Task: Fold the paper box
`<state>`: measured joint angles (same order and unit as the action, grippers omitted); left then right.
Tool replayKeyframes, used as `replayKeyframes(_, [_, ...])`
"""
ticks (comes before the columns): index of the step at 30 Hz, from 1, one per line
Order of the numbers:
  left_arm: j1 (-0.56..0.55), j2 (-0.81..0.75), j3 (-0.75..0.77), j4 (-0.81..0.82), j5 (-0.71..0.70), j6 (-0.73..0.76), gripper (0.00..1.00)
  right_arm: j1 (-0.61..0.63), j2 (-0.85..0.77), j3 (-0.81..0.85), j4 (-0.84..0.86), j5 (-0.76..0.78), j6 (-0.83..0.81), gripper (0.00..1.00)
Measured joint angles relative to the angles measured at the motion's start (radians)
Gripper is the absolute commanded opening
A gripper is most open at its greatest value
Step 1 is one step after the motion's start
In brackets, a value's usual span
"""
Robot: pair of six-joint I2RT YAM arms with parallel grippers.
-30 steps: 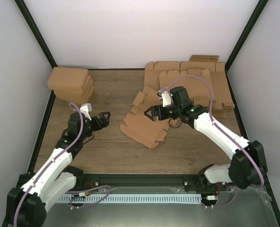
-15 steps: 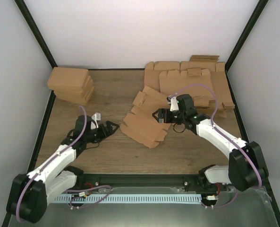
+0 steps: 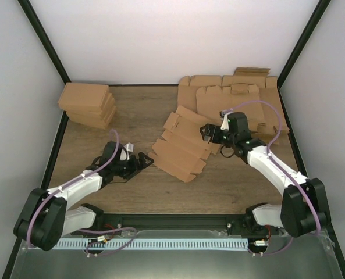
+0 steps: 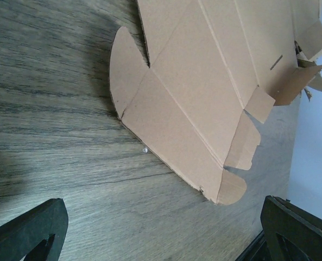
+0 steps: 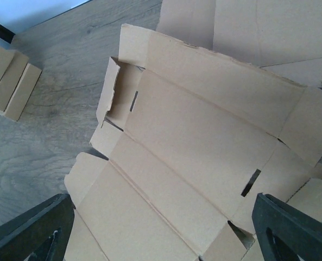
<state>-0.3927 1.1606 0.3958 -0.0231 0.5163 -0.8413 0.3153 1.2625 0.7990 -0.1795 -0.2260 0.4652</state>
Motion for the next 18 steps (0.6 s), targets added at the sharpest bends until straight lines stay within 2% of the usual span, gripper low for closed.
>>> replayKeyframes(11, [-0.001, 0.154, 0.01, 0.066, 0.026, -0.037, 0.89, -0.003, 0.041, -0.005, 0.037, -0.04, -0.019, 0.95])
replayKeyframes(18, [-0.001, 0.225, 0.025, 0.144, 0.019, -0.082, 0.72, -0.005, 0.047, -0.051, 0.077, -0.08, -0.019, 0.94])
